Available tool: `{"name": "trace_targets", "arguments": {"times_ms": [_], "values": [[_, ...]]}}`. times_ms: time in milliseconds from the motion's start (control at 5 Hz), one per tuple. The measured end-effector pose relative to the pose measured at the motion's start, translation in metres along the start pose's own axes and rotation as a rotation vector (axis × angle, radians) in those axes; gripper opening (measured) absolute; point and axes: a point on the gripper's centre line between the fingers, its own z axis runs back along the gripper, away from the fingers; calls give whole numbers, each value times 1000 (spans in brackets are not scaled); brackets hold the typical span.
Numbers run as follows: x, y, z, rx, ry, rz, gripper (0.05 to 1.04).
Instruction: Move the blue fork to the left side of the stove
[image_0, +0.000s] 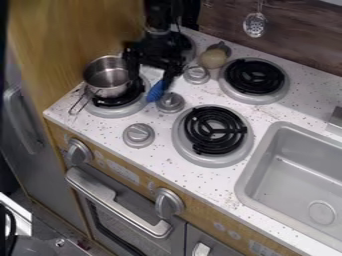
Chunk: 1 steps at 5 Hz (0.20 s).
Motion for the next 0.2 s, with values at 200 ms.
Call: {"name": "trace_targets", "arguments": {"times_ms": [200], "values": [[-23,-2,20,-5,-6,-19,997]]}}
